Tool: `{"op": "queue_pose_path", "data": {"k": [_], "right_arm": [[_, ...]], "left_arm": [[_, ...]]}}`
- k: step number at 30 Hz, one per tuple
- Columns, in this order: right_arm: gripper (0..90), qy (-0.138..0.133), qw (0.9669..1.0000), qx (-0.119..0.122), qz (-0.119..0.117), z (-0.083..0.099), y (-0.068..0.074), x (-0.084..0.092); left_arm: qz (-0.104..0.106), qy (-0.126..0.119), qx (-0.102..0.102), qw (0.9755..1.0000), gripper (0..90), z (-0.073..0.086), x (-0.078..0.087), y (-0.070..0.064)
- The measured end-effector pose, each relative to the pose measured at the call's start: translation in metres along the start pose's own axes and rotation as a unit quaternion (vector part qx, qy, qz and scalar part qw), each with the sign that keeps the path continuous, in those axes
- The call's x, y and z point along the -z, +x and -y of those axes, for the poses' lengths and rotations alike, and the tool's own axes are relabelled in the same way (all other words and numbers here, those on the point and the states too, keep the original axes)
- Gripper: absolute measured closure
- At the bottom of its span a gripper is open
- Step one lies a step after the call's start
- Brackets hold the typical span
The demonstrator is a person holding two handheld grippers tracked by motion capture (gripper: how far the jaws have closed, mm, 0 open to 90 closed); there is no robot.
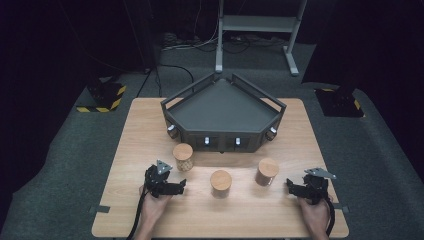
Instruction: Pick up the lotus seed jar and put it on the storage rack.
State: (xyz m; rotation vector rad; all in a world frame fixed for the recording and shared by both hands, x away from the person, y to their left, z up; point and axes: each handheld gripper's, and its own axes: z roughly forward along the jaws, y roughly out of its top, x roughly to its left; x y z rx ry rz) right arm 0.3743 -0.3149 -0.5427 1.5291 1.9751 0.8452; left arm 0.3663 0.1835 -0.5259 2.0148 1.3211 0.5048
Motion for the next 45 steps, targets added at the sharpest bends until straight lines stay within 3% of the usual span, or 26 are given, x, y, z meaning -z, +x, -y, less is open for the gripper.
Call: {"op": "queue_pose_path", "data": {"k": [9, 12, 18, 31, 45], "right_arm": [[8.9, 0.0, 1.0, 0.0, 0.0, 0.0, 0.0, 0.0], [8.9, 0.0, 1.0, 0.0, 0.0, 0.0, 0.0, 0.0], [9.1, -0.001, 1.0, -0.001, 0.0, 0.0, 0.0, 0.0], [9.6, -0.001, 1.0, -0.001, 0.0, 0.0, 0.001, 0.0], [9.7, -0.001, 1.0, 0.0, 0.0, 0.0, 0.001, 0.0]], "left_arm": [[0.002, -0.009, 0.009, 0.9999, 5.5, -0.019, -0.01, -0.003], [-0.004, -0.012, 0.021, 0.9997, 6.9, -0.028, -0.015, -0.001], [-0.022, -0.008, 0.015, 0.9996, 9.6, -0.038, -0.025, -0.004], [-0.033, -0.018, 0.037, 0.9986, 15.7, -0.046, -0.036, -0.004], [-0.033, -0.024, 0.025, 0.9989, 24.3, -0.049, -0.04, -0.008]]}}
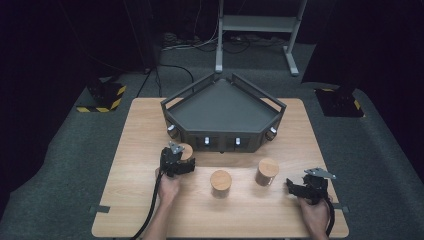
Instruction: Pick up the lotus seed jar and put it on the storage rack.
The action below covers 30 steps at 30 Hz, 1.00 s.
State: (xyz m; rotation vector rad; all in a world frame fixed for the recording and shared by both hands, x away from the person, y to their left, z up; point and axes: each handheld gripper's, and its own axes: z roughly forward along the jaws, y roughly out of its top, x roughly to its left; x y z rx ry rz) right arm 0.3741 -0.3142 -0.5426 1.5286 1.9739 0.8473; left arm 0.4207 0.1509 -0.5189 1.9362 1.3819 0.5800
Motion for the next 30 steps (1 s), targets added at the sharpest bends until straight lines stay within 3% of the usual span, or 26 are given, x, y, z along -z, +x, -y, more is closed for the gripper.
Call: {"op": "queue_pose_path", "data": {"k": [30], "right_arm": [[9.7, 0.0, 1.0, 0.0, 0.0, 0.0, 0.0001, 0.0]], "left_arm": [[-0.003, 0.004, -0.023, 0.9997, 25.7, 0.001, 0.0036, 0.0005]]}}
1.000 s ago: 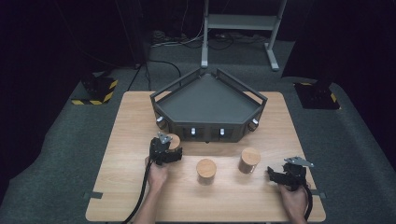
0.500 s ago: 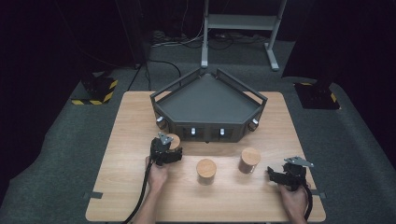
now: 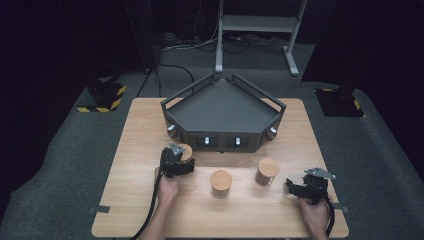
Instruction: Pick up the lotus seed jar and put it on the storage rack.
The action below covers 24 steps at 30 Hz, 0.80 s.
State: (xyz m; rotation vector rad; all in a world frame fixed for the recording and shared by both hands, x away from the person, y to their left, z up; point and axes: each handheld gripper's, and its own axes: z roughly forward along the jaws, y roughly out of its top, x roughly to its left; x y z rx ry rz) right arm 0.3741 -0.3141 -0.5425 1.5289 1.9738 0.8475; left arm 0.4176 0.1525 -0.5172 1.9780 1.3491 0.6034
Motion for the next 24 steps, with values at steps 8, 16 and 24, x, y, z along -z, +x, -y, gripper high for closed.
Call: {"op": "queue_pose_path", "data": {"k": [8, 16, 24], "right_arm": [[9.7, 0.0, 1.0, 0.0, 0.0, 0.0, 0.0, 0.0], [9.7, 0.0, 1.0, 0.0, 0.0, 0.0, 0.0, 0.0], [9.7, 0.0, 1.0, 0.0, 0.0, 0.0, 0.0, 0.0]], "left_arm": [[0.005, 0.002, -0.002, 1.0, 25.7, 0.0, 0.007, 0.002], [0.012, 0.002, -0.003, 0.9999, 25.7, -0.003, 0.016, 0.004], [0.025, 0.001, -0.009, 0.9996, 25.7, -0.011, 0.027, 0.004]]}}
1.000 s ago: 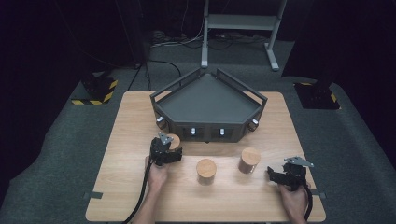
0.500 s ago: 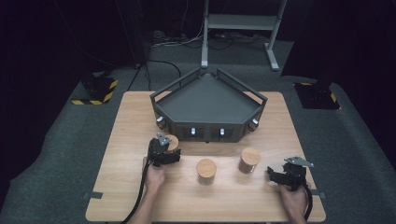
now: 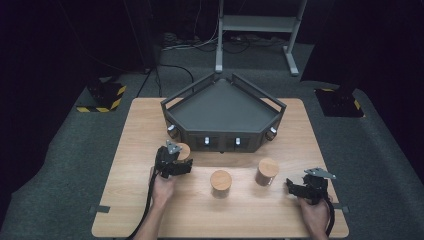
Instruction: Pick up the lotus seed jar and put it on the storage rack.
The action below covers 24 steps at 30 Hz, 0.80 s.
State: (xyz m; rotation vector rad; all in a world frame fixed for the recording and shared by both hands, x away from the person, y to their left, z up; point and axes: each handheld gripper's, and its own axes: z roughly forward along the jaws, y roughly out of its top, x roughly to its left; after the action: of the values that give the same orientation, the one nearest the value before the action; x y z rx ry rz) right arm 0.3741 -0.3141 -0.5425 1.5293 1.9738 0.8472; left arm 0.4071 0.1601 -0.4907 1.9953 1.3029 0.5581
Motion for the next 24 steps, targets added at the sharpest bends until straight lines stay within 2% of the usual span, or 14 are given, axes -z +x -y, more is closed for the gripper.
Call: {"op": "queue_pose_path", "data": {"k": [6, 15, 24], "right_arm": [[9.7, 0.0, 1.0, 0.0, 0.0, 0.0, 0.0, 0.0], [9.7, 0.0, 1.0, 0.0, 0.0, 0.0, 0.0, 0.0], [9.7, 0.0, 1.0, 0.0, 0.0, 0.0, 0.0, 0.0]], "left_arm": [[0.011, -0.007, 0.002, 0.9999, 25.6, -0.007, 0.008, 0.0], [0.019, 0.002, -0.017, 0.9997, 25.6, -0.014, 0.017, -0.003], [0.029, 0.01, -0.022, 0.9993, 25.6, -0.019, 0.022, -0.005]]}}
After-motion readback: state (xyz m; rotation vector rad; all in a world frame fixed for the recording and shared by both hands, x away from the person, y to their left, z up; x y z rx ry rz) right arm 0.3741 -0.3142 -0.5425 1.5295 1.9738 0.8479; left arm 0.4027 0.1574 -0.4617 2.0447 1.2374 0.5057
